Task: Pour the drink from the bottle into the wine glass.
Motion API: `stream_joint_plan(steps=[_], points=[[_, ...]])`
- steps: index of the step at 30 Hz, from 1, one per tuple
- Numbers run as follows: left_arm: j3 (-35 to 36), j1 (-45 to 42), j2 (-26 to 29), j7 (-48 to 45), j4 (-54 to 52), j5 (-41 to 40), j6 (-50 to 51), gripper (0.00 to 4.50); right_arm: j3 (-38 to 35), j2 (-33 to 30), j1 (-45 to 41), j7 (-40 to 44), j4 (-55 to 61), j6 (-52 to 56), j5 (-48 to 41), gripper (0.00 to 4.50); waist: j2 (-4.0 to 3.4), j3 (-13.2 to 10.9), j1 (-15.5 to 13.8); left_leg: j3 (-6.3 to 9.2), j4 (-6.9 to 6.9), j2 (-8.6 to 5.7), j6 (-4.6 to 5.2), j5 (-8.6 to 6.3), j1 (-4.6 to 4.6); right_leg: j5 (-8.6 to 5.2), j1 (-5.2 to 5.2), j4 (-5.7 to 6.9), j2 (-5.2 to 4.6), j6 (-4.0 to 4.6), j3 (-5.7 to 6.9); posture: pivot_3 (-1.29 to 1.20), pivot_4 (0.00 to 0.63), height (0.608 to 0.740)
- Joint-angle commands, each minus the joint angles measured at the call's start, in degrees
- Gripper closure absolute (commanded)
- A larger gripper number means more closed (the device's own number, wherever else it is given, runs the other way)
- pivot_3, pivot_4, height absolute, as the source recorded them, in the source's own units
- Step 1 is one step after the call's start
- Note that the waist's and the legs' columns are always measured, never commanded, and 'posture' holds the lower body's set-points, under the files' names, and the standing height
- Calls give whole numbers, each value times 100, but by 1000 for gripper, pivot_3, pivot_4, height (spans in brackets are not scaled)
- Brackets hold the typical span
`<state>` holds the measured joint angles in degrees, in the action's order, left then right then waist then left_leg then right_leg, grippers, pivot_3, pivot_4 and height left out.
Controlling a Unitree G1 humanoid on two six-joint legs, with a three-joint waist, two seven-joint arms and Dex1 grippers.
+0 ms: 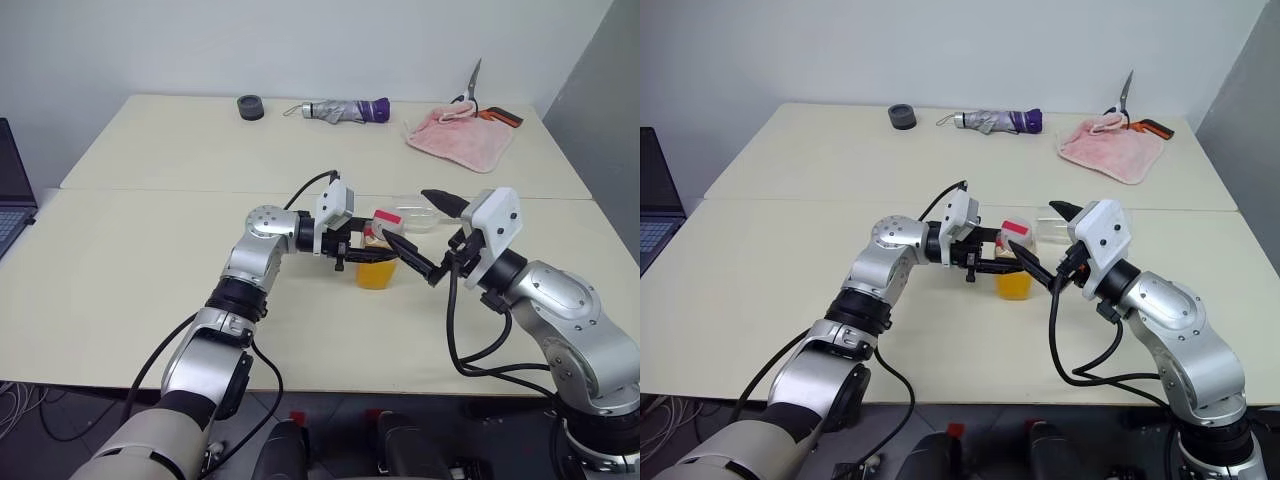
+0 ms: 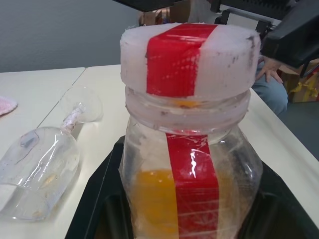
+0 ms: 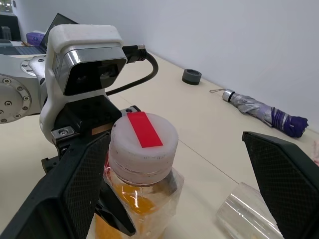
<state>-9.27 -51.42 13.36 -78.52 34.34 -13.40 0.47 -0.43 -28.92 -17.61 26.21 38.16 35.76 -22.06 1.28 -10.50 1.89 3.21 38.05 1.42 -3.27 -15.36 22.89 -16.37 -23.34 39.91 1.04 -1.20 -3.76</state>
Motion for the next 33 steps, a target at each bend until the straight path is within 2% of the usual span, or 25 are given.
stream_joint_plan(steps=[1,33], points=[[88,-173,17,-102,-142,-108,-162,2605,-189,-73,-30,-19,86,-64,3,0,0,0,0,0,0,0,0,0,0,0,0,0,0,0,0,0,150,740],[76,-176,5,-99,-99,-93,-193,2605,-268,-211,18,63,31,-125,14,0,0,0,0,0,0,0,0,0,0,0,0,0,0,0,0,0,150,740]])
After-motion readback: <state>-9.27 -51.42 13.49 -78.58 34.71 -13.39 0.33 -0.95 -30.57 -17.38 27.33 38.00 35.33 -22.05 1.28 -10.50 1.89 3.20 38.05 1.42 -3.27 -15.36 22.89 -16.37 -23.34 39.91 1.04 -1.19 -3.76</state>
